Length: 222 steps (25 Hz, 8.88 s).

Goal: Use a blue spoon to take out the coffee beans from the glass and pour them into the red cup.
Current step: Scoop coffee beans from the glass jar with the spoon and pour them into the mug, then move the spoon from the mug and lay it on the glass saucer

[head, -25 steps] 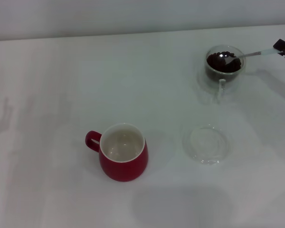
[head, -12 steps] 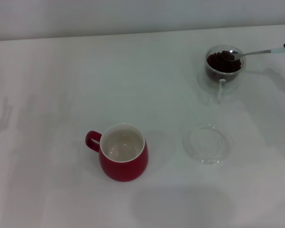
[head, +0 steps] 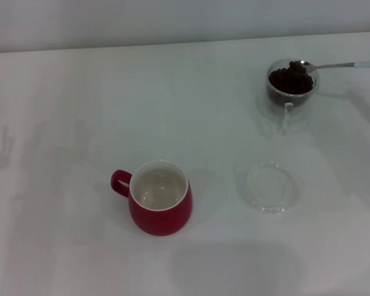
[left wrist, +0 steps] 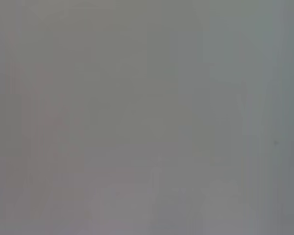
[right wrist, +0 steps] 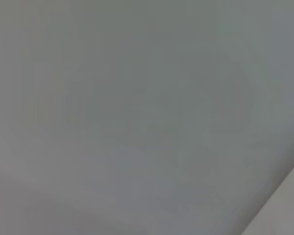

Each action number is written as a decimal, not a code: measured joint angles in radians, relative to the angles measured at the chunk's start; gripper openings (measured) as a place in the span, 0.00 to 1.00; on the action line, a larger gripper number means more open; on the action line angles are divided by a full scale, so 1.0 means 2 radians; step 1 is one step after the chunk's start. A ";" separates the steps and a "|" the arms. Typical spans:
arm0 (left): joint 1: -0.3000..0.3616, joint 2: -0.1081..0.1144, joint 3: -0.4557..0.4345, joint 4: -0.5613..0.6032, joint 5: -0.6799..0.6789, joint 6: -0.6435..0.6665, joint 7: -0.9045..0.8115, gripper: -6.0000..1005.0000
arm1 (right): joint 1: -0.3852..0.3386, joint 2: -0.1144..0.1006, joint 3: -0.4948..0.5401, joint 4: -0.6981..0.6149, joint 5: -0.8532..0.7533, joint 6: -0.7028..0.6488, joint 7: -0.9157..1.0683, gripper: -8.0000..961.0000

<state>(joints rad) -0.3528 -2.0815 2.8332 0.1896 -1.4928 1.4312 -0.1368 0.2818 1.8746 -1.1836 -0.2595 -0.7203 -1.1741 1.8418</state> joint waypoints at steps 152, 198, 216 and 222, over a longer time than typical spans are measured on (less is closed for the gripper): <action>-0.006 -0.002 0.000 0.000 -0.001 -0.006 -0.003 0.77 | -0.014 -0.018 -0.019 -0.051 -0.181 -0.178 -0.153 0.16; -0.012 0.000 -0.002 -0.006 -0.008 -0.009 -0.001 0.77 | -0.016 -0.029 -0.016 -0.044 -0.265 -0.112 -0.117 0.16; -0.013 0.000 -0.002 -0.006 -0.008 -0.010 -0.002 0.77 | -0.010 -0.028 -0.016 -0.041 -0.276 -0.092 -0.109 0.17; -0.013 0.000 -0.002 -0.006 -0.008 -0.010 -0.003 0.77 | -0.009 -0.028 -0.016 -0.039 -0.279 -0.090 -0.108 0.17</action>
<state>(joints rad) -0.3789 -2.0817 2.8302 0.1779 -1.5094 1.4111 -0.1424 0.2639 1.8192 -1.2164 -0.3380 -1.2779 -1.3532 1.6264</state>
